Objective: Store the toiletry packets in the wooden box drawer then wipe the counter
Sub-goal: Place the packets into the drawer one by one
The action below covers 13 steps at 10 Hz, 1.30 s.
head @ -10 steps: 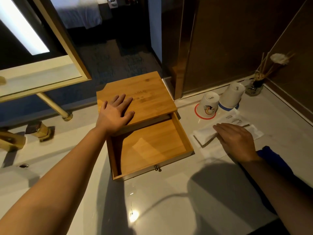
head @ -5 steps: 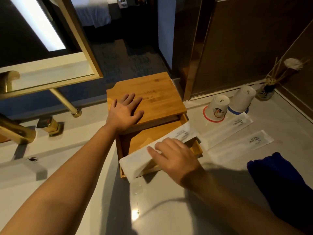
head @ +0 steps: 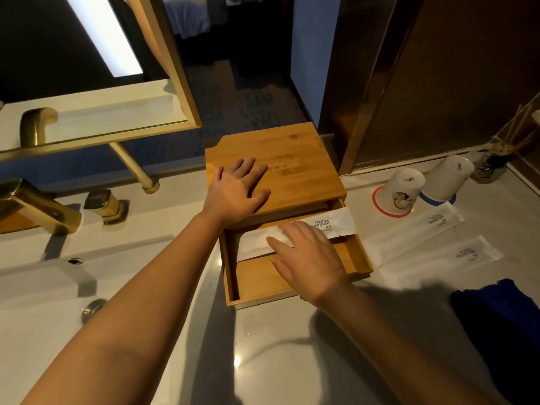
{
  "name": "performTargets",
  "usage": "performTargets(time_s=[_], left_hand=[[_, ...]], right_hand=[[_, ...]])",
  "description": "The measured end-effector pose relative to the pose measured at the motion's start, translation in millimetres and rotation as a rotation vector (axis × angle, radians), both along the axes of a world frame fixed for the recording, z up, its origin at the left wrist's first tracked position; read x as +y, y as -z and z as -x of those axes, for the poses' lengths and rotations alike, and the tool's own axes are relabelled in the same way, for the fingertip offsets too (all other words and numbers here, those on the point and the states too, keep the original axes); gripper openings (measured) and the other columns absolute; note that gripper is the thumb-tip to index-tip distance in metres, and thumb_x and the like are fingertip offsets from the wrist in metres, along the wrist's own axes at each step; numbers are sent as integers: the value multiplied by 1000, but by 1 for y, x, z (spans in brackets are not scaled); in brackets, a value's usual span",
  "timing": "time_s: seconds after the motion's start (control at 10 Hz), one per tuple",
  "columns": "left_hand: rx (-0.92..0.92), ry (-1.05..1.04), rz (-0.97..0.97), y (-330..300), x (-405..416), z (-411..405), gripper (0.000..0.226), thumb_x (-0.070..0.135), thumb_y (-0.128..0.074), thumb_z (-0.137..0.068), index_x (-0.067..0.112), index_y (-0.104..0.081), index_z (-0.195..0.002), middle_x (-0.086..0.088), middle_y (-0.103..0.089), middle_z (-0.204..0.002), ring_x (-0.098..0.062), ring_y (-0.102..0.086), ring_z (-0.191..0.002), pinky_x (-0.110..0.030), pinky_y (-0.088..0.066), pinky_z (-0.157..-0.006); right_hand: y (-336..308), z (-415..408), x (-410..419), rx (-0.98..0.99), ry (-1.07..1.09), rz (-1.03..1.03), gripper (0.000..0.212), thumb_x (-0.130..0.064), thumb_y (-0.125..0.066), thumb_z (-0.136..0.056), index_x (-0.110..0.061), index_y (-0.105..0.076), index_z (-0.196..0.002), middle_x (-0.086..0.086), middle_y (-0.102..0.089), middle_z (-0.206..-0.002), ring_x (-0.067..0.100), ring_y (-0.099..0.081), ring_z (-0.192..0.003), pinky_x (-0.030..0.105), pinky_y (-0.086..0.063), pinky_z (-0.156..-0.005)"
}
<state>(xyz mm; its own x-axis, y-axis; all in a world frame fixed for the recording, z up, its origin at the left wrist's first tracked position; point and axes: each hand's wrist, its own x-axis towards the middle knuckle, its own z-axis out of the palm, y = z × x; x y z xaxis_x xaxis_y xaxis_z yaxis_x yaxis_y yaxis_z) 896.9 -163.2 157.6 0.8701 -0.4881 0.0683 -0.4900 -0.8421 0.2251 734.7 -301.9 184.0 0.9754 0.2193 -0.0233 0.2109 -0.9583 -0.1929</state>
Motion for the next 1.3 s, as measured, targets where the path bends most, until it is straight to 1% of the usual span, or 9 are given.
performTargets(time_s=[0.1, 0.2, 0.3, 0.4, 0.6, 0.9, 1.1, 1.2, 1.3], left_hand=[[-5, -1, -2, 2, 0, -1, 60, 58, -29, -89, 37, -24, -145, 2, -17, -158, -21, -10, -147, -52, -4, -116], [-9, -3, -1, 3, 0, -1, 59, 58, -31, -90, 37, -24, -145, 2, -17, -158, -21, -10, -147, -52, -4, -117], [-7, 0, 2, 3, 1, -1, 60, 58, -30, -89, 37, -24, -145, 2, -17, -158, -21, -10, -147, -52, -4, -117], [-8, 3, -6, 3, 1, -2, 61, 59, -28, -88, 38, -23, -145, 2, -17, -159, -20, -10, -147, -52, -4, -117], [-10, -1, -11, 3, 0, -2, 62, 60, -27, -88, 38, -23, -145, 2, -17, -159, -20, -10, -147, -52, -5, -117], [-4, -4, -15, 1, 0, 0, 62, 60, -26, -87, 37, -24, -145, 1, -17, -159, -21, -10, -147, -51, -4, -116], [-6, -11, -17, 2, 0, -1, 62, 60, -26, -87, 37, -24, -145, 2, -17, -159, -20, -10, -147, -51, -5, -117], [-2, -6, -17, 2, 0, -1, 62, 60, -26, -87, 37, -23, -145, 2, -17, -159, -20, -10, -147, -51, -5, -117], [-1, 4, -22, 1, 0, 0, 61, 60, -26, -88, 37, -22, -145, 2, -17, -159, -20, -10, -147, -51, -5, -117]], right_hand=[[3, 5, -6, 196, 148, 153, 57, -52, -27, -93, -32, -16, -145, 10, -12, -157, 31, -7, -144, 45, -8, -117], [10, 3, -10, 300, 170, 187, 61, -58, -21, -91, -34, -6, -146, 9, 3, -159, 31, 8, -145, 46, -2, -117], [14, -1, -8, 420, 110, 140, 60, -58, -17, -91, -36, -3, -146, 6, 8, -159, 29, 13, -145, 47, 1, -117], [14, -2, -5, 479, 108, 132, 59, -60, -15, -91, -38, -9, -145, 5, 6, -159, 31, 10, -145, 51, 1, -116], [17, -5, 5, 470, 116, 197, 62, -66, -14, -87, -44, -2, -144, 8, 6, -159, 37, 8, -144, 58, 1, -114], [21, -21, 1, 448, 120, 146, 59, -63, -17, -90, -44, -4, -144, 9, 5, -159, 37, 6, -144, 58, -3, -114], [7, -13, 0, 386, 136, 95, 56, -58, -22, -92, -39, -16, -144, 8, -3, -159, 33, 3, -145, 54, -6, -115], [-12, 6, -17, 240, 154, -96, 47, -46, -29, -95, -28, -36, -138, 6, -31, -151, 24, -25, -140, 43, -24, -114], [-11, 32, -56, -228, 147, -173, 33, -27, -41, -90, -11, -67, -103, 9, -72, -100, 20, -67, -89, 31, -55, -81]])
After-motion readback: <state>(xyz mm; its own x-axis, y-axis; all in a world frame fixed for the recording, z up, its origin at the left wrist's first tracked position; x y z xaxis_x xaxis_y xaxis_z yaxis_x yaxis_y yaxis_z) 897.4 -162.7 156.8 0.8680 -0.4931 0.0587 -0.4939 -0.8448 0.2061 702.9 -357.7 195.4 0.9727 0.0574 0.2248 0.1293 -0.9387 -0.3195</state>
